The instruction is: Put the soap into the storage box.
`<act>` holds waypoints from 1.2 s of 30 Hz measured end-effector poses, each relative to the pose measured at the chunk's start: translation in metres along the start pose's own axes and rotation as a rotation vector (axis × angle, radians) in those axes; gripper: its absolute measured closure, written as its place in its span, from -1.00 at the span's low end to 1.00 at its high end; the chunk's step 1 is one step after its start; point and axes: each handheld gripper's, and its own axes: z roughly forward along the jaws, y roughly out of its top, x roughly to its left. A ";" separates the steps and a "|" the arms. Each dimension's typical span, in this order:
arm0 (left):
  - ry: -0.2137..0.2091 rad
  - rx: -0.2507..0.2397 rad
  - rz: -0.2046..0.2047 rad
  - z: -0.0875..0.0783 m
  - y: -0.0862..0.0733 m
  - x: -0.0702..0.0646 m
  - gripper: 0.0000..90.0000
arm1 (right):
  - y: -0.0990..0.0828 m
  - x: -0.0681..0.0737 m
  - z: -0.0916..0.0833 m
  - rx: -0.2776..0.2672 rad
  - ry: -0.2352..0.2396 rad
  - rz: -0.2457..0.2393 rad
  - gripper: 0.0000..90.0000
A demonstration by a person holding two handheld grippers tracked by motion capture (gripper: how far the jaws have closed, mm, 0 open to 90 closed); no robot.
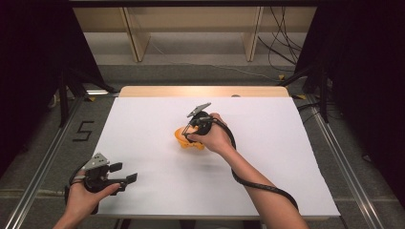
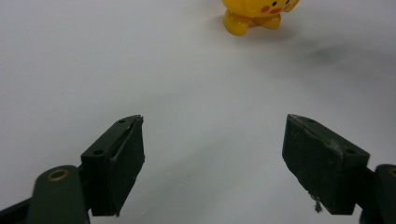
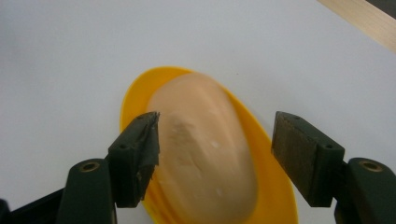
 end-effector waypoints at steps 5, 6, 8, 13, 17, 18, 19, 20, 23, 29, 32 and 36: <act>0.002 -0.003 -0.001 0.000 0.000 0.000 -0.54 | -0.001 0.000 -0.004 -0.006 -0.002 0.014 -0.26; 0.000 -0.001 0.001 0.000 0.000 0.000 -0.54 | -0.001 0.000 -0.003 -0.013 -0.009 0.012 -0.26; 0.002 -0.004 -0.001 0.000 0.000 0.000 -0.54 | -0.002 0.002 -0.006 -0.019 0.003 0.029 -0.19; 0.005 -0.004 -0.001 0.000 0.000 0.000 -0.54 | -0.005 0.003 -0.014 -0.040 -0.012 0.036 -0.02; 0.003 -0.001 0.000 0.000 0.000 0.000 -0.54 | -0.011 0.001 -0.029 -0.030 -0.015 0.022 0.09; 0.007 -0.003 -0.002 0.001 0.000 0.000 -0.54 | -0.016 0.001 -0.038 -0.026 -0.017 0.027 0.12; 0.007 -0.003 -0.002 0.001 0.000 0.000 -0.54 | -0.016 0.001 -0.038 -0.026 -0.017 0.027 0.12; 0.007 -0.004 -0.002 0.001 0.000 0.000 -0.54 | -0.019 0.001 -0.040 -0.035 -0.016 0.022 0.12; 0.004 0.004 -0.004 0.001 -0.001 0.000 -0.54 | -0.034 -0.003 -0.054 -0.031 -0.033 0.030 0.13; 0.006 -0.002 -0.010 0.002 -0.001 -0.001 -0.54 | -0.062 -0.007 -0.073 -0.011 -0.043 0.058 0.18; 0.013 0.002 -0.007 0.003 -0.001 0.000 -0.54 | -0.075 -0.008 -0.079 0.000 -0.049 0.063 0.23; 0.010 0.001 -0.012 0.003 -0.001 -0.001 -0.54 | -0.093 -0.008 -0.083 -0.010 -0.057 0.068 0.31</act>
